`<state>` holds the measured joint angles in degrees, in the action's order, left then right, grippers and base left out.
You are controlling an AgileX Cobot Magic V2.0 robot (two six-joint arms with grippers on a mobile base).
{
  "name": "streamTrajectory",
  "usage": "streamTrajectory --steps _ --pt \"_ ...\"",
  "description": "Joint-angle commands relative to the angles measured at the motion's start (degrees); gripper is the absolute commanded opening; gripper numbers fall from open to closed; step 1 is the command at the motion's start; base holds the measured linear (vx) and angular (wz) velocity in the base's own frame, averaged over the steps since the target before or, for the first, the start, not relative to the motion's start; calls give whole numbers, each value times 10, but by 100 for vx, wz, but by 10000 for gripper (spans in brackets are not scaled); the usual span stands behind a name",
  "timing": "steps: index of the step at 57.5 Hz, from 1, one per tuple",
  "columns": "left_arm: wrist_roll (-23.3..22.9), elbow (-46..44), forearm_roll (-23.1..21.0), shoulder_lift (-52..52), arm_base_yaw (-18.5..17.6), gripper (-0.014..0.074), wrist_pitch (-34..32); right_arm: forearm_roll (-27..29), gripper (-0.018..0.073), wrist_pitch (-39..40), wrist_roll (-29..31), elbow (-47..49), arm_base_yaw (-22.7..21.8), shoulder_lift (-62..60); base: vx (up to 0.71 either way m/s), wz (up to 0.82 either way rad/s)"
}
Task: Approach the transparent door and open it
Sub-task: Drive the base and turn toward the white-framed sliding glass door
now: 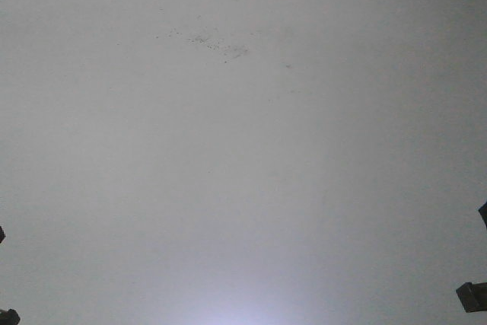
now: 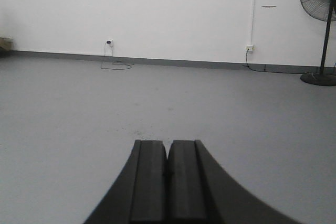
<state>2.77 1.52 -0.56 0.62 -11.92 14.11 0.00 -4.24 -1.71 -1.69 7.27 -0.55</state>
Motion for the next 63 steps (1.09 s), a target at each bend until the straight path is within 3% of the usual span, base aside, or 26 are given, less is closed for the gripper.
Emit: streamTrajectory --steps 1,22,63 --pt "-2 15 -1 8 0 0 -51 0 -8 49 2 -8 -3 -8 14 10" --pt "-2 15 -1 8 -1 0 -51 0 -8 49 2 -8 -3 -8 17 17" --pt "-2 15 -1 8 -1 1 -51 0 -8 49 2 -8 -3 -8 27 55"
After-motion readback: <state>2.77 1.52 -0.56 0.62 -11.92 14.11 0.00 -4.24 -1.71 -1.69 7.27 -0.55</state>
